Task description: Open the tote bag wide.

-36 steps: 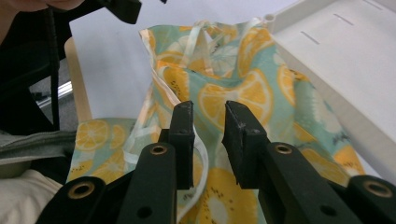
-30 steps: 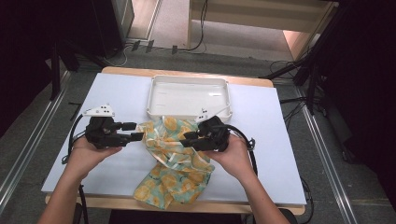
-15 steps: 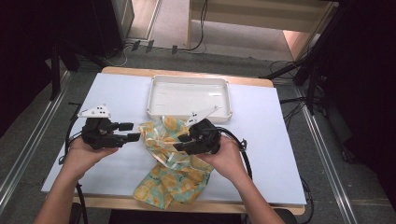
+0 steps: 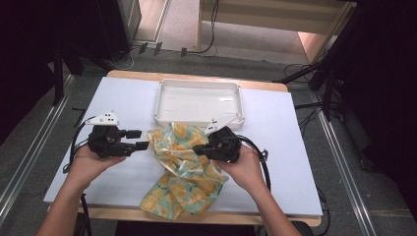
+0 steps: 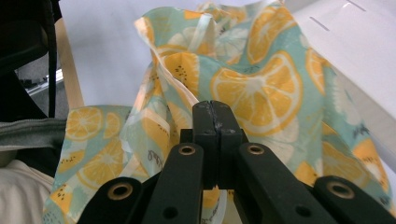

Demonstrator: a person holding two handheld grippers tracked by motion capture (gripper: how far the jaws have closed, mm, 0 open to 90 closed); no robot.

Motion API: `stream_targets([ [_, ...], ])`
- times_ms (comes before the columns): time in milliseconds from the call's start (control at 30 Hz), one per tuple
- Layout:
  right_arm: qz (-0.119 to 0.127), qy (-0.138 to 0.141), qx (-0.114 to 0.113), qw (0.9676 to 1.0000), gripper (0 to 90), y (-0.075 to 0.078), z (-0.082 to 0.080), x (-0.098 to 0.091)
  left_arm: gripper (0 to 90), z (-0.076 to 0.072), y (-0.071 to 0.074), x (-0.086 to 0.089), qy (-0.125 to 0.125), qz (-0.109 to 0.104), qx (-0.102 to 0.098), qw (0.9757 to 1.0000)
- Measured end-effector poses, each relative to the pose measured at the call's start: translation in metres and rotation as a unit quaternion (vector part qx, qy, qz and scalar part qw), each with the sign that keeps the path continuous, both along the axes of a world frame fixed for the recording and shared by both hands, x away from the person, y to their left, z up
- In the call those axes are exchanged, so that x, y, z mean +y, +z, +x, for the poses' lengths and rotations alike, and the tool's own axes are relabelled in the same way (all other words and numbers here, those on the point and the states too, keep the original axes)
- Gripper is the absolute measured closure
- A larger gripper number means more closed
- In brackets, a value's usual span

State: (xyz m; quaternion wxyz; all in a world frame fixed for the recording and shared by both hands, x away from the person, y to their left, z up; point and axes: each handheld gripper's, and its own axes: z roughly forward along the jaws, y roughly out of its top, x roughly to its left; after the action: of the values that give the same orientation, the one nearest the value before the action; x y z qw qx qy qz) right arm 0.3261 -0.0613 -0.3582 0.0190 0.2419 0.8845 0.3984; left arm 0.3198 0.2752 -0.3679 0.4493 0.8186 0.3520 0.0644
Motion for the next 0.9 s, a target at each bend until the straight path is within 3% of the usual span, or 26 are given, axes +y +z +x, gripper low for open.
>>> stream_targets([
  [433,0.017,-0.044,-0.015,0.9988,90.0,0.009,-0.001,-0.042,42.6,0.004,-0.005,-0.007,-0.008,0.009,0.003,0.9999],
  [900,0.03,-0.101,-0.013,0.9943,90.0,0.006,-0.002,-0.085,40.7,0.008,-0.006,-0.012,-0.01,0.012,-0.008,0.9998],
])
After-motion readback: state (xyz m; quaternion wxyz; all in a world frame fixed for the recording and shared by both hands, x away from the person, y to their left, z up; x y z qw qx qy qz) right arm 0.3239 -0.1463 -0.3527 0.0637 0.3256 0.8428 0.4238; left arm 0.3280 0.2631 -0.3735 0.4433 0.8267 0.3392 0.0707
